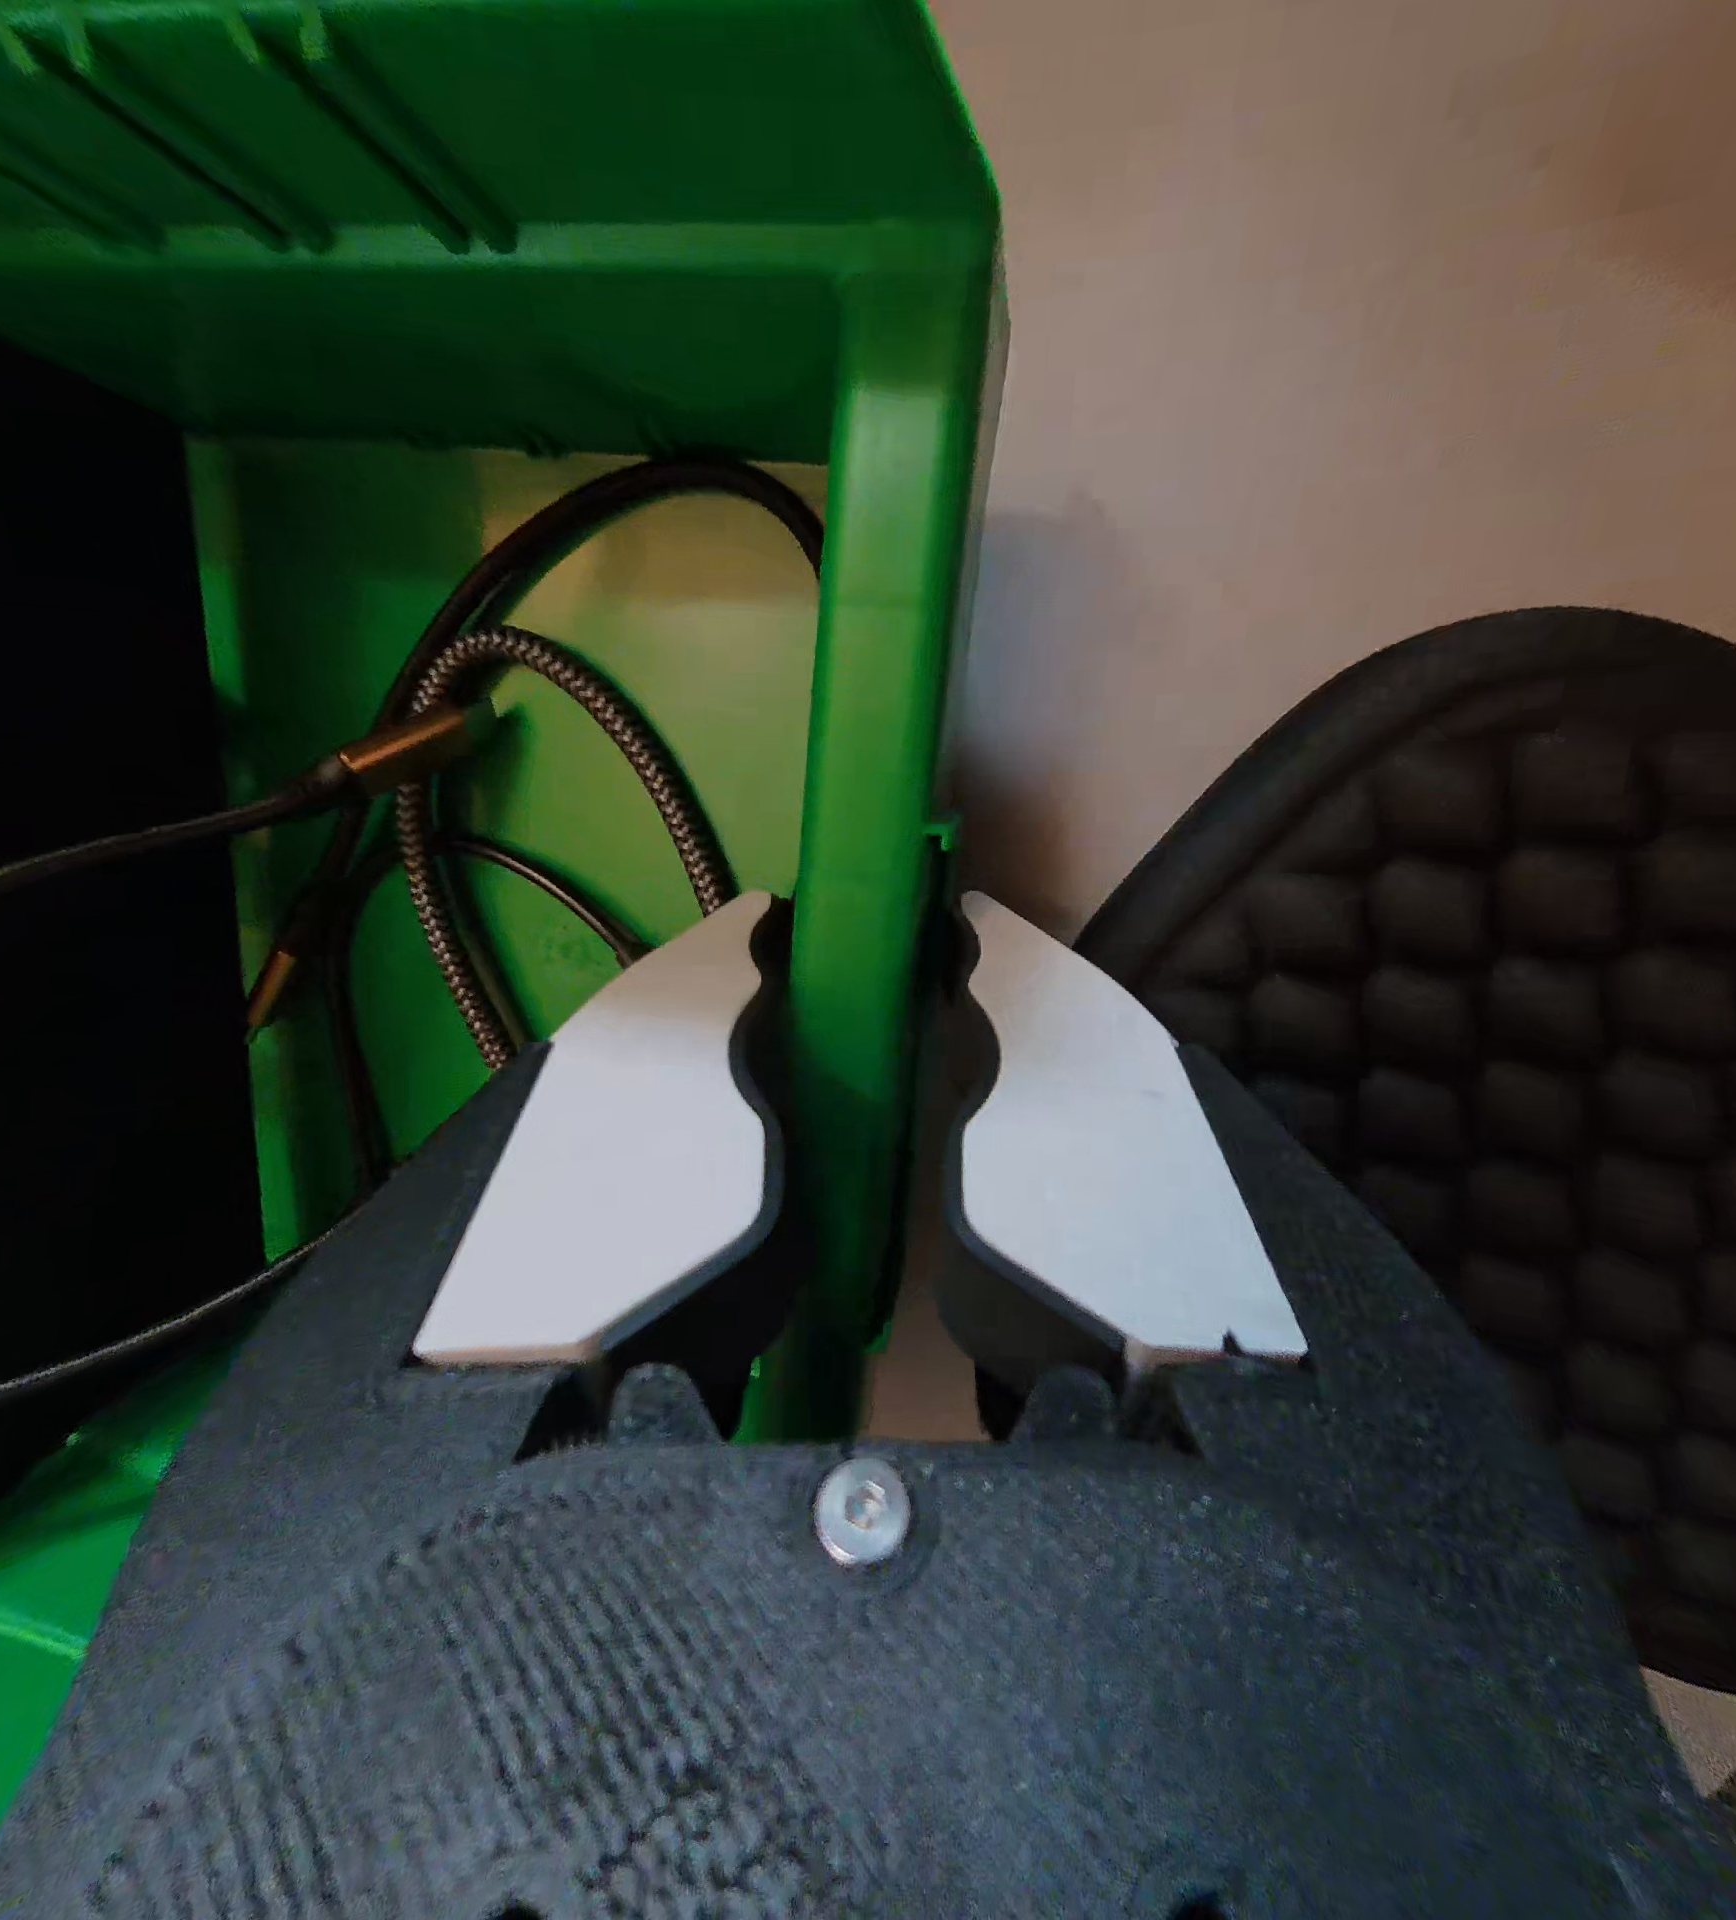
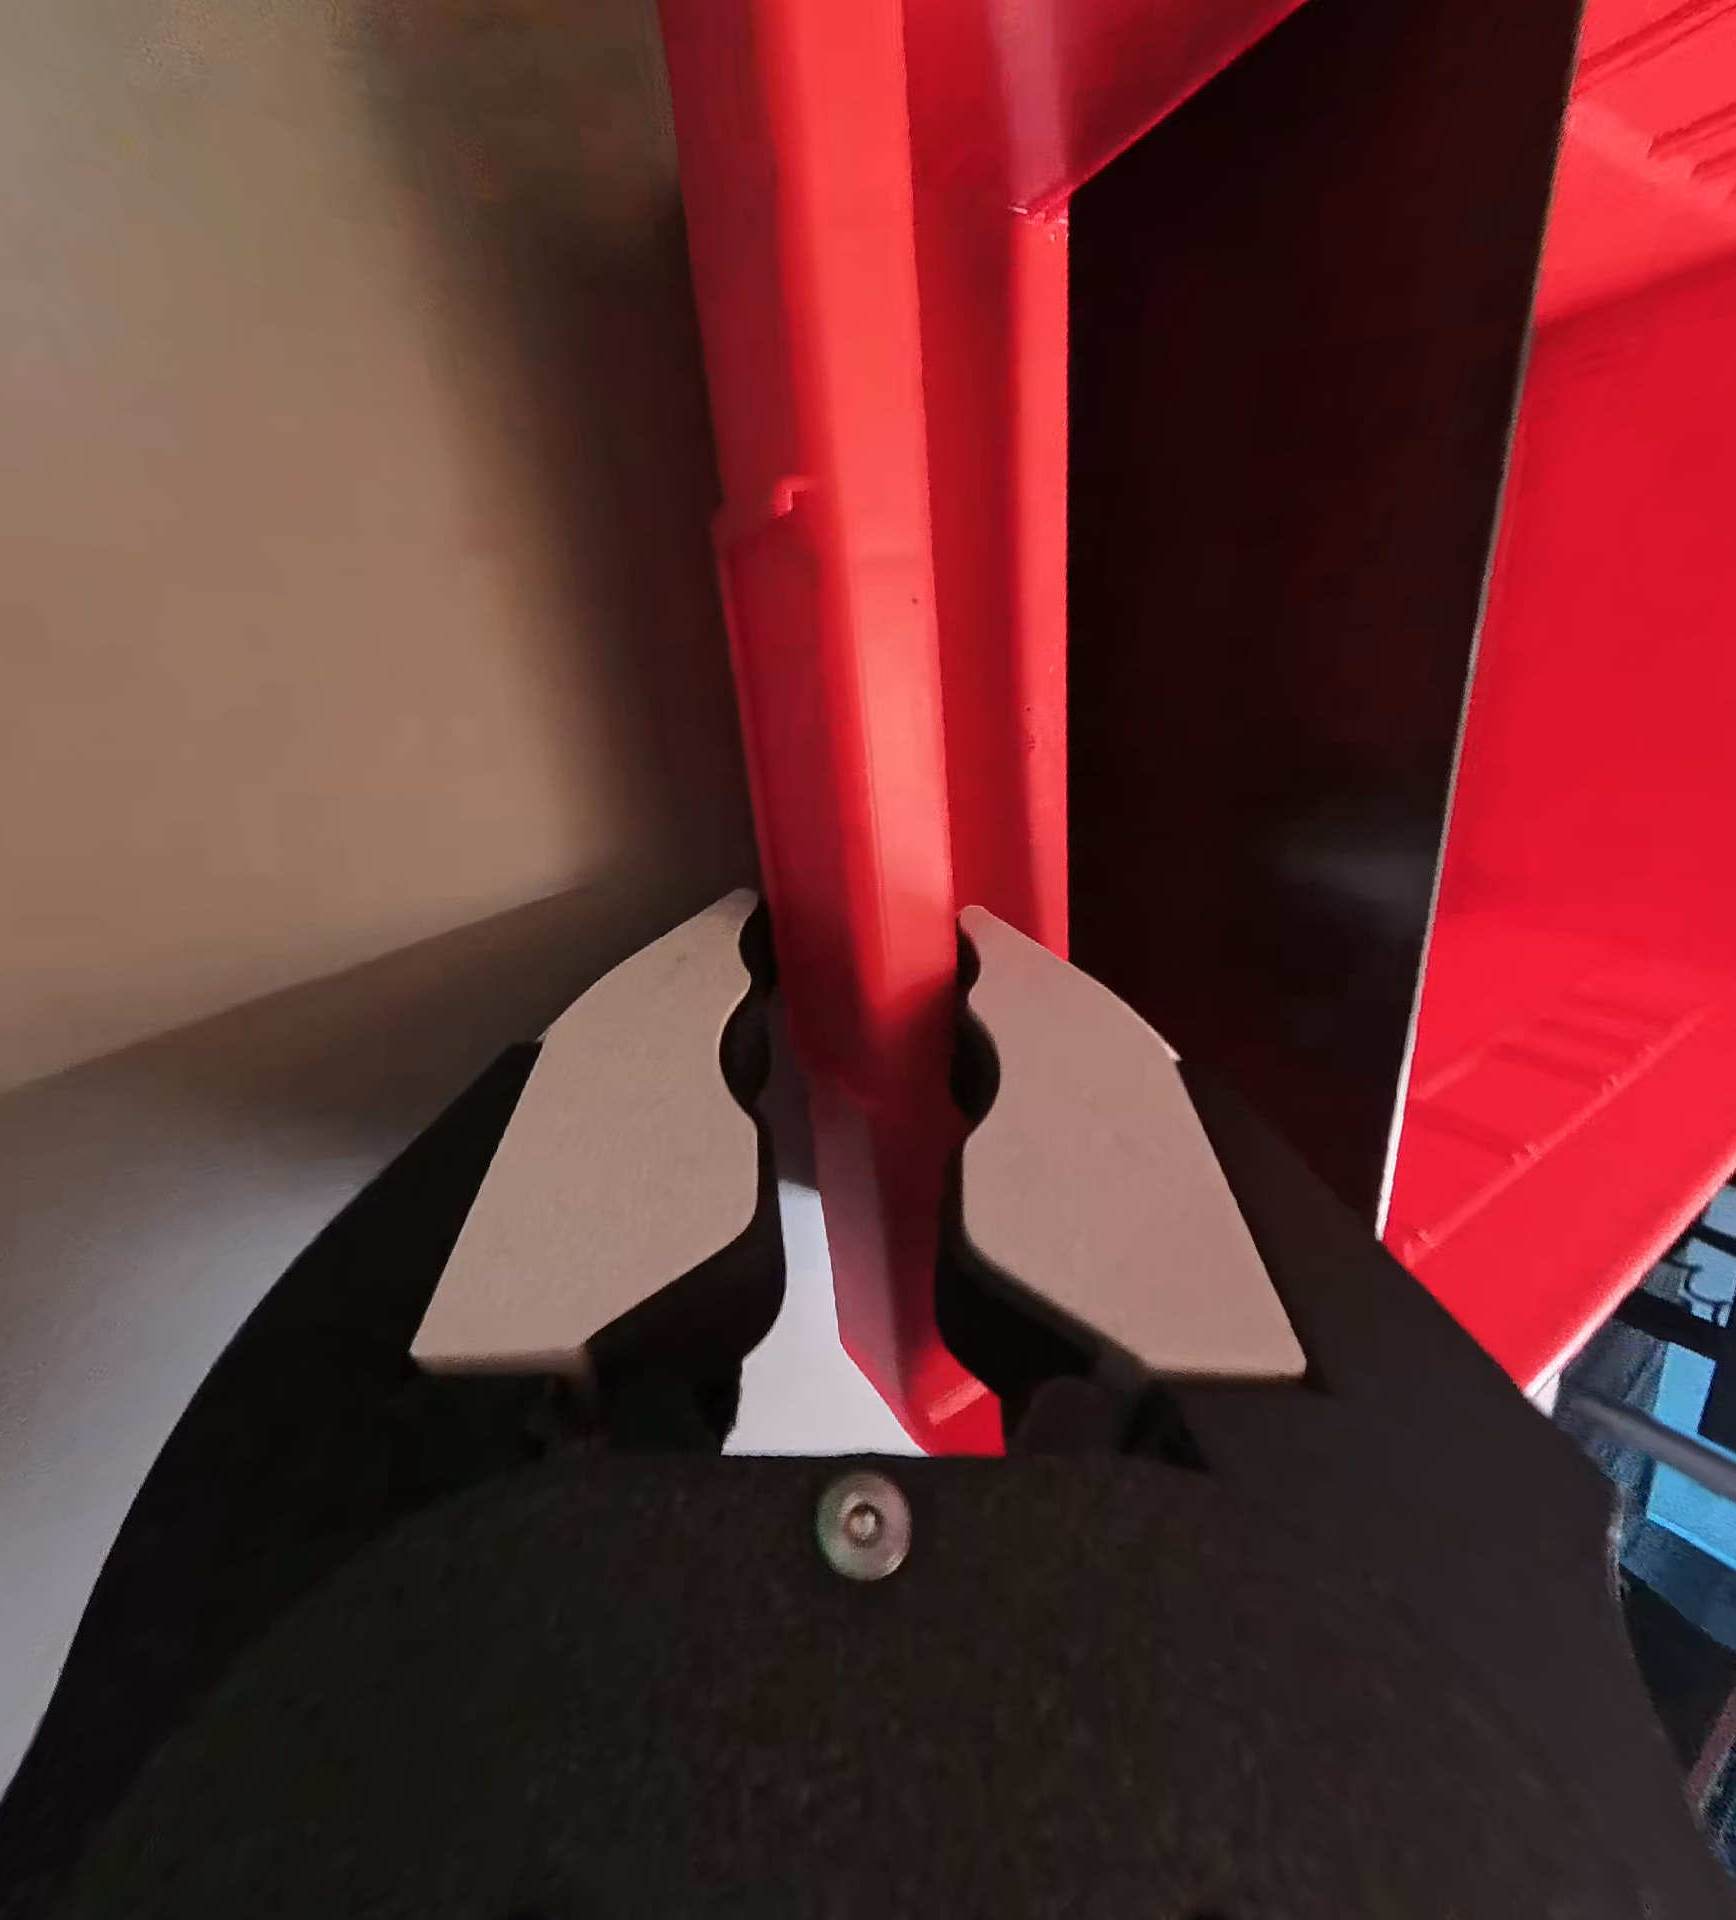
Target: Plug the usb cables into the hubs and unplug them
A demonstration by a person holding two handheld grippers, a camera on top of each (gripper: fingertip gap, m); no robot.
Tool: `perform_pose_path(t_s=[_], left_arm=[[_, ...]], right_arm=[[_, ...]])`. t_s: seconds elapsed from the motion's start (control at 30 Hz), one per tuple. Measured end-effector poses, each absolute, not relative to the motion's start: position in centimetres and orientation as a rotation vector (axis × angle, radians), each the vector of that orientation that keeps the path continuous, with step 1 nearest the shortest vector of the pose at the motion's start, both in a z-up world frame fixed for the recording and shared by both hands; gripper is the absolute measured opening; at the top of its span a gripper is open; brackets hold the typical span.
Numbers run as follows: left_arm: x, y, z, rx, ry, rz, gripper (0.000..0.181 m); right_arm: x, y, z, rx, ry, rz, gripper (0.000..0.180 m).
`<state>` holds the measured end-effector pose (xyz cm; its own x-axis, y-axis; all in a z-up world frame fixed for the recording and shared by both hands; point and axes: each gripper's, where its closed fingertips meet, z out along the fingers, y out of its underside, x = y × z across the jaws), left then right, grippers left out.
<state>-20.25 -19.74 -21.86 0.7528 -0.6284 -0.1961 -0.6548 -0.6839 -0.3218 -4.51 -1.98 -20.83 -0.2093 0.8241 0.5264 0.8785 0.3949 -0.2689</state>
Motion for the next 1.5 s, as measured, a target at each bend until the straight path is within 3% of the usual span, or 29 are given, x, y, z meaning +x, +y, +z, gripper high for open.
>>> perform_pose_path(t_s=[0.53,0.93,1.2,1.5], left_arm=[[-20.9,-18.2,-21.9,-2.545,1.013,0.125,0.029],[-24.1,-11.1,-22.2,-2.566,0.962,0.128,0.029],[-24.9,-9.8,-22.2,-2.572,0.93,0.12,0.029],[-24.7,-9.1,-20.4,-2.459,0.807,0.121,0.043]], right_arm=[[11.9,3.9,-20.7,-1.627,-1.874,-0.223,0.031],[15.3,14.1,-20.8,-1.653,-1.864,-0.272,0.032],[15.3,15.5,-20.7,-1.632,-1.856,-0.25,0.032],[10.3,10.5,-13.5,-1.508,-1.503,0.432,0.043]])
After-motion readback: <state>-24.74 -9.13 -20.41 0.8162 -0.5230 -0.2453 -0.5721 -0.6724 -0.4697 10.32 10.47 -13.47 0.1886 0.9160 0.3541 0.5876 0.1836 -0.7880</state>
